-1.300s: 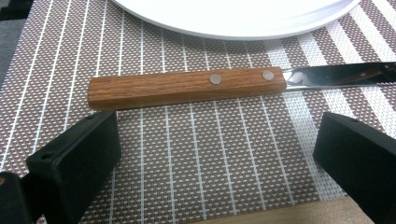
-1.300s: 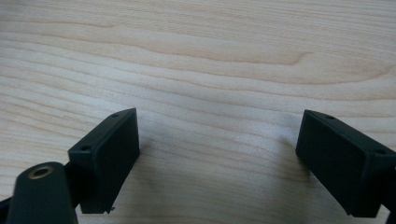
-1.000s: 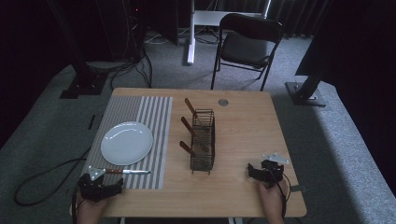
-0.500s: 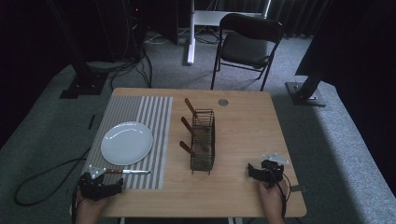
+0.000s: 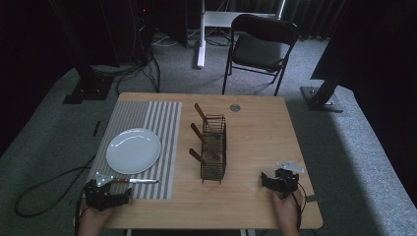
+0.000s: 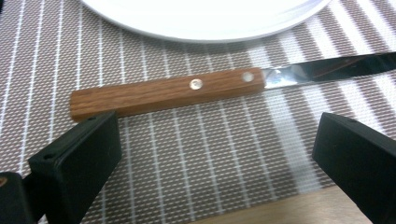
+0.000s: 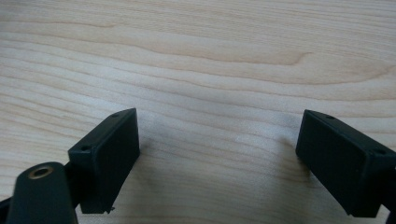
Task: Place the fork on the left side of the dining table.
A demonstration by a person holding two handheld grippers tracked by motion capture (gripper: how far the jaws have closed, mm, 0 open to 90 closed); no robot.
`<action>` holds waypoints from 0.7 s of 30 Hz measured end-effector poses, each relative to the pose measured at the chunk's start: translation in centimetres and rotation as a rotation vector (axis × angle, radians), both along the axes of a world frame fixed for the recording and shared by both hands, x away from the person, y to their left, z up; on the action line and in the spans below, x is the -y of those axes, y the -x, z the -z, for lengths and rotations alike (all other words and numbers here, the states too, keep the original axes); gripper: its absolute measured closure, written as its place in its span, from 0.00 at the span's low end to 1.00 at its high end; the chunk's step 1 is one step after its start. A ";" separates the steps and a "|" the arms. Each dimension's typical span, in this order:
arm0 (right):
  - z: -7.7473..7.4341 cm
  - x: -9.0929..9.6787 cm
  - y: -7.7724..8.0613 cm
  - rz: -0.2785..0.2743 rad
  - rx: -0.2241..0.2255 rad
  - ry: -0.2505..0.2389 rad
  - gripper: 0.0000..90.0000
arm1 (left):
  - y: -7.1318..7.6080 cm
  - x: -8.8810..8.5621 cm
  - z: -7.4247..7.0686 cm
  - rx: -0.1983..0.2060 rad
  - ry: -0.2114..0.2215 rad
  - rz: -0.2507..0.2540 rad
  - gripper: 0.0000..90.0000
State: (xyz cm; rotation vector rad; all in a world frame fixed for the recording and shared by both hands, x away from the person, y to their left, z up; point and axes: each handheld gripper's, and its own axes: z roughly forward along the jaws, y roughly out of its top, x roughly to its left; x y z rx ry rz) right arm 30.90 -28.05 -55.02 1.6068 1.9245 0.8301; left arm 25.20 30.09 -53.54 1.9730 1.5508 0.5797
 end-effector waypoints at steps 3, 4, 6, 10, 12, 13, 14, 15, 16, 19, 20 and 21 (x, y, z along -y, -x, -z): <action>0.0 0.0 0.0 0.000 0.000 0.000 0.14 | 0.1 0.5 -0.7 0.015 0.039 0.032 0.02; 0.0 0.0 0.0 0.000 0.000 0.000 0.14 | 0.1 0.6 -0.9 0.021 0.042 0.037 0.02; 0.0 0.0 0.0 0.000 0.000 0.000 0.14 | 0.1 0.8 -1.0 0.030 0.032 0.042 0.02; 0.0 0.0 0.0 0.000 0.000 0.000 0.14 | 0.2 1.5 -1.7 0.031 0.060 0.065 0.02; 0.0 0.0 0.0 0.000 0.000 0.000 0.15 | 0.2 1.7 -1.9 0.034 0.063 0.072 0.02; 0.0 0.0 0.0 0.000 0.000 0.000 0.14 | 0.2 1.8 -2.1 0.039 0.069 0.079 0.02; 0.0 0.0 0.0 0.000 0.000 0.000 0.14 | 0.1 2.0 -2.2 0.042 0.076 0.088 0.02; 0.0 0.0 0.0 0.000 0.000 0.000 0.14 | 0.1 2.0 -2.4 0.042 0.081 0.093 0.02; 0.0 0.0 0.0 0.000 0.000 0.000 0.14 | 0.1 2.1 -2.5 0.045 0.091 0.096 0.02; 0.0 0.0 0.0 0.000 0.000 0.000 0.14 | 0.0 2.3 -2.9 0.052 0.103 0.112 0.02; 0.0 0.0 0.0 0.000 0.000 0.000 0.14 | -0.1 2.5 -3.1 0.052 0.123 0.125 0.02; 0.0 0.0 0.0 0.000 0.000 0.000 0.14 | -0.1 2.6 -3.3 0.057 0.122 0.129 0.02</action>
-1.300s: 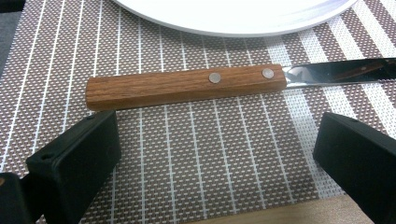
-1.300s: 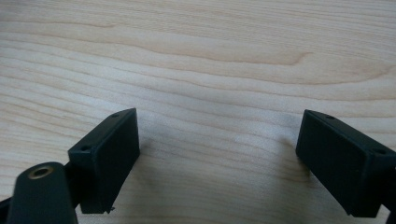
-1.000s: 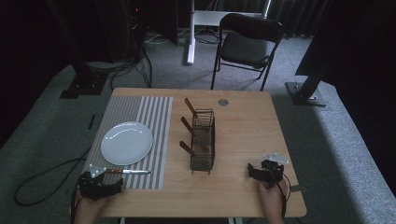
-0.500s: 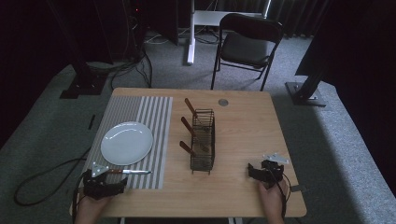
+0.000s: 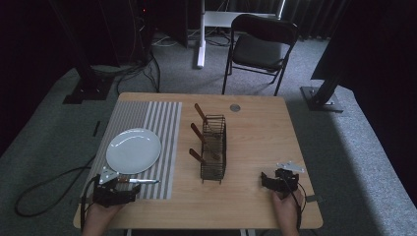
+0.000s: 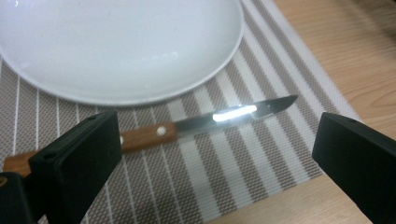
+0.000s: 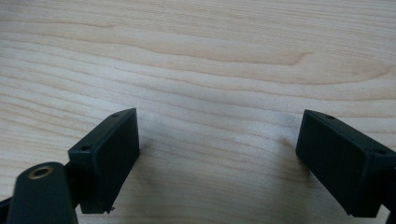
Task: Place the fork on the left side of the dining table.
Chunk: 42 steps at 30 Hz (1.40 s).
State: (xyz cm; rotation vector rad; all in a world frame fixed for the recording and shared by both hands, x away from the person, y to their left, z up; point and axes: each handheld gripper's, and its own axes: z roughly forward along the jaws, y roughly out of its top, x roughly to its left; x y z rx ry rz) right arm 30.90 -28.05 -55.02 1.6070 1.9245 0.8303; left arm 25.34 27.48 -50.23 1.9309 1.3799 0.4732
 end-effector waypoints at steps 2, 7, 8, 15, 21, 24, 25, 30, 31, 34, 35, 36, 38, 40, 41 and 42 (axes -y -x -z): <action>0.0 0.0 0.0 0.000 0.000 0.000 0.14 | -0.2 0.4 -0.3 0.007 0.007 0.025 0.02; 0.0 0.0 0.0 0.000 0.000 -0.001 0.14 | -0.6 1.2 -1.1 0.025 0.028 0.064 0.04; 0.0 0.0 0.0 0.000 0.000 0.000 0.14 | -0.7 1.3 -1.2 0.030 0.026 0.063 0.04; 0.0 0.0 0.0 0.000 0.000 -0.001 0.14 | -1.5 1.9 -2.3 0.047 0.033 0.084 0.04; 0.0 0.0 0.0 0.000 0.001 0.000 0.14 | -2.4 2.8 -3.4 0.064 0.042 0.111 0.04; 0.0 0.0 0.0 -0.002 0.002 0.001 0.14 | -2.8 3.2 -3.8 0.069 0.041 0.118 0.04; 0.0 0.0 0.0 -0.001 0.001 0.001 0.14 | -2.9 3.4 -4.0 0.075 0.040 0.122 0.04; 0.0 0.0 0.0 -0.002 0.002 0.001 0.14 | -3.6 4.2 -4.7 0.084 0.046 0.150 0.04; 0.0 0.0 0.0 -0.001 0.001 0.001 0.14 | -3.8 4.3 -4.7 0.083 0.049 0.156 0.04; 0.0 0.0 0.0 -0.001 0.001 0.001 0.14 | -4.0 4.7 -4.9 0.091 0.069 0.162 0.04; 0.0 0.0 0.0 -0.001 0.001 0.001 0.14 | -4.0 4.7 -4.9 0.091 0.069 0.162 0.04; 0.0 0.0 0.0 -0.002 0.002 0.001 0.14 | -4.1 5.1 -4.9 0.097 0.065 0.164 0.04; 0.0 0.0 0.0 -0.002 0.001 0.002 0.14 | -4.2 5.3 -4.9 0.095 0.081 0.173 0.04; 0.0 0.0 0.0 -0.002 0.001 0.001 0.14 | -4.2 5.3 -4.9 0.095 0.081 0.173 0.04; 0.0 0.0 0.0 -0.002 0.002 0.001 0.14 | -4.6 5.8 -5.2 0.101 0.097 0.191 0.04; 0.0 0.0 0.0 -0.002 0.001 0.001 0.14 | -4.7 5.9 -5.3 0.103 0.104 0.202 0.05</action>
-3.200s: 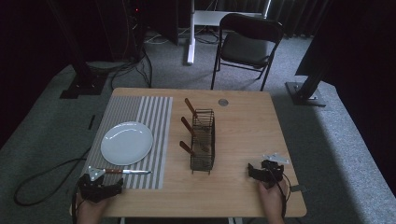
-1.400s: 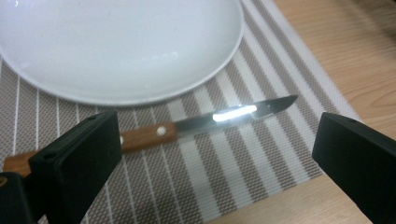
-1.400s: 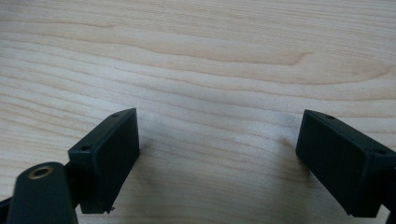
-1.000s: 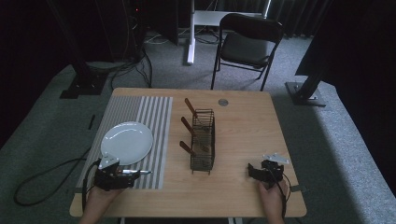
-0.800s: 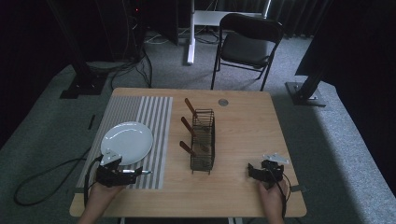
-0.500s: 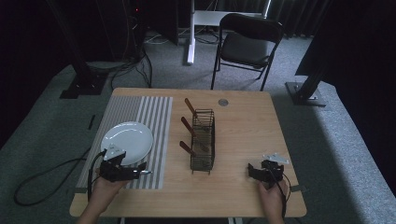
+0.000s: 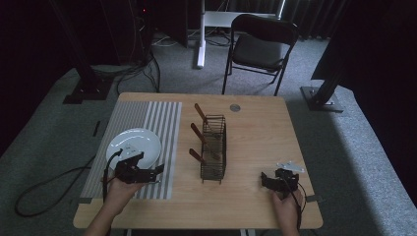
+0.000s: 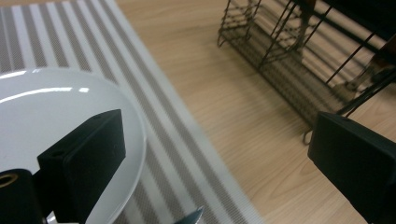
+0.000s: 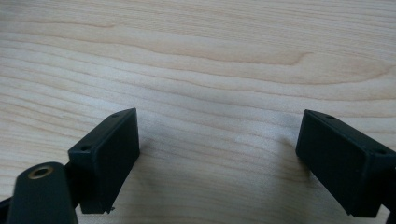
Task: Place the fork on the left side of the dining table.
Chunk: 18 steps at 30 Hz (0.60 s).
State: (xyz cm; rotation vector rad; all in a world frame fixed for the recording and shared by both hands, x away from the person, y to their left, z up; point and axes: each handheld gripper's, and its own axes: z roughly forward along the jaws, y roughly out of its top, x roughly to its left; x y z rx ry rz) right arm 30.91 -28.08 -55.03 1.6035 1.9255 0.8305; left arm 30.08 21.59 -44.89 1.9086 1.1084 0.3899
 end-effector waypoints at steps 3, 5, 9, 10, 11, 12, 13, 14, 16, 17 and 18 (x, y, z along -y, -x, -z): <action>0.0 0.0 0.0 0.000 0.000 0.000 0.14 | -0.2 0.3 -0.2 0.008 0.013 -0.002 0.05; 0.0 0.0 0.0 0.000 0.000 0.000 0.14 | -0.5 0.6 -0.6 0.016 0.014 0.007 0.06; 0.0 0.0 0.0 0.000 0.000 0.000 0.14 | -0.9 1.3 -1.2 0.022 -0.002 0.023 0.06; 0.0 0.0 0.0 0.000 0.000 0.000 0.14 | -0.9 1.3 -1.2 0.022 -0.002 0.023 0.06; 0.0 0.0 0.0 0.000 0.000 0.000 0.14 | -1.2 1.9 -1.7 0.029 -0.009 0.049 0.06; 0.0 0.0 0.0 0.001 0.000 0.000 0.14 | -1.4 2.1 -1.9 0.036 -0.016 0.055 0.06; 0.0 0.0 0.0 0.000 0.000 0.000 0.14 | -1.6 2.3 -2.2 0.037 -0.012 0.057 0.06; 0.0 0.0 0.0 0.001 0.000 0.000 0.14 | -1.7 2.4 -2.4 0.040 -0.012 0.057 0.06; 0.0 0.0 0.0 0.001 0.000 0.000 0.14 | -2.1 2.9 -3.0 0.046 -0.006 0.063 0.06; 0.0 0.0 0.0 0.001 0.000 0.000 0.14 | -2.3 3.1 -3.1 0.047 -0.008 0.068 0.06; 0.0 0.0 0.0 0.001 0.000 -0.001 0.14 | -2.5 3.3 -3.3 0.049 -0.007 0.072 0.06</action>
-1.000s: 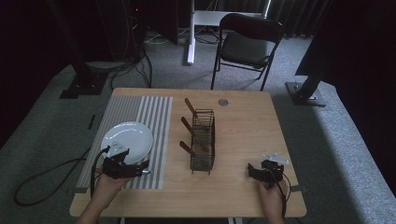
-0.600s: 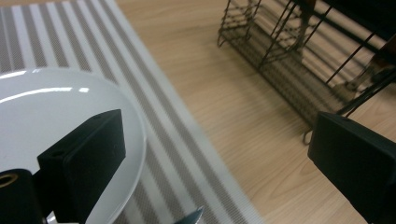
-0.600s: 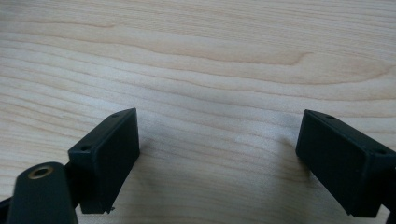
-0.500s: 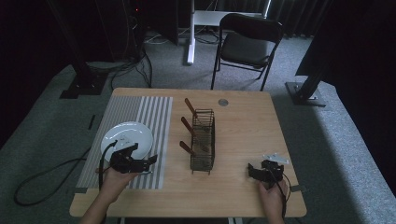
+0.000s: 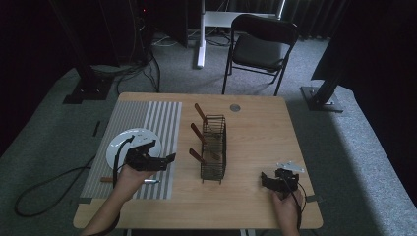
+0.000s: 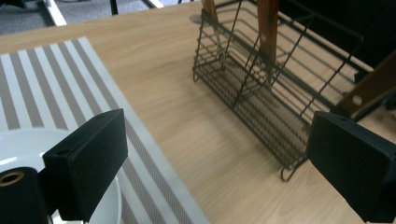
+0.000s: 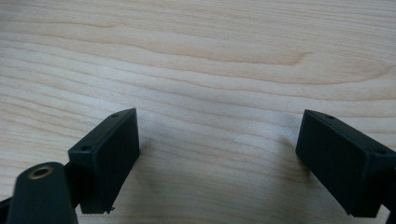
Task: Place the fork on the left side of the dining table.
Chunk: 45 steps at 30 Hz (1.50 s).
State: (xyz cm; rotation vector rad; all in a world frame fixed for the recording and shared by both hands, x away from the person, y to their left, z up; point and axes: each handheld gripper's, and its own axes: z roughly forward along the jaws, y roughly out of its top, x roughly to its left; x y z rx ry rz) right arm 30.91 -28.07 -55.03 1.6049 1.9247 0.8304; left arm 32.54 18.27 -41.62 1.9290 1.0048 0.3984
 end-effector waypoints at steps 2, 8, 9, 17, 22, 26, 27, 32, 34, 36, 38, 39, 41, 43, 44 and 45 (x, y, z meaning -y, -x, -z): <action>0.0 0.0 0.0 0.000 0.000 0.000 0.14 | -0.3 0.3 -0.3 -0.002 0.007 0.007 0.06; 0.0 0.0 0.0 0.002 -0.001 -0.003 0.14 | -1.4 1.3 -0.8 0.007 0.019 0.041 0.06; 0.0 0.0 0.0 0.002 -0.001 -0.003 0.14 | -1.4 1.3 -0.8 0.007 0.019 0.041 0.06; 0.0 0.0 0.0 0.000 0.001 0.001 0.14 | -2.9 2.5 -2.1 0.017 0.009 0.056 0.06; 0.0 0.0 0.0 0.000 0.002 0.001 0.14 | -3.5 3.0 -2.4 0.011 0.033 0.062 0.06; 0.0 0.0 0.0 -0.001 0.002 0.001 0.14 | -4.2 3.6 -2.7 -0.001 0.051 0.068 0.06; 0.0 0.0 0.0 0.000 0.001 0.000 0.14 | -4.3 3.8 -2.8 0.001 0.044 0.067 0.06; 0.0 0.0 0.0 0.000 0.001 -0.001 0.14 | -5.2 4.7 -2.7 -0.024 0.046 0.077 0.06; 0.0 0.0 0.0 0.000 0.001 -0.001 0.14 | -5.4 4.9 -2.6 -0.029 0.048 0.079 0.06; 0.0 0.0 0.0 0.000 0.000 -0.001 0.14 | -5.9 5.5 -2.4 -0.040 0.030 0.074 0.06; 0.0 0.0 0.0 0.000 0.000 -0.001 0.14 | -6.1 5.6 -2.2 -0.050 0.029 0.062 0.06; 0.0 0.0 0.0 0.000 0.000 -0.001 0.14 | -6.1 5.6 -2.2 -0.050 0.029 0.062 0.06; 0.0 0.0 0.0 0.000 0.001 -0.001 0.14 | -6.5 5.6 -2.0 -0.069 0.037 0.052 0.06; 0.0 0.0 0.0 -0.001 0.000 -0.001 0.14 | -6.8 5.6 -1.8 -0.086 0.046 0.054 0.06; 0.0 0.0 0.0 -0.001 0.000 0.000 0.14 | -7.0 5.5 -1.7 -0.091 0.078 0.065 0.16; 0.0 0.0 0.0 -0.001 0.000 0.000 0.14 | -7.0 5.5 -1.7 -0.091 0.078 0.065 0.17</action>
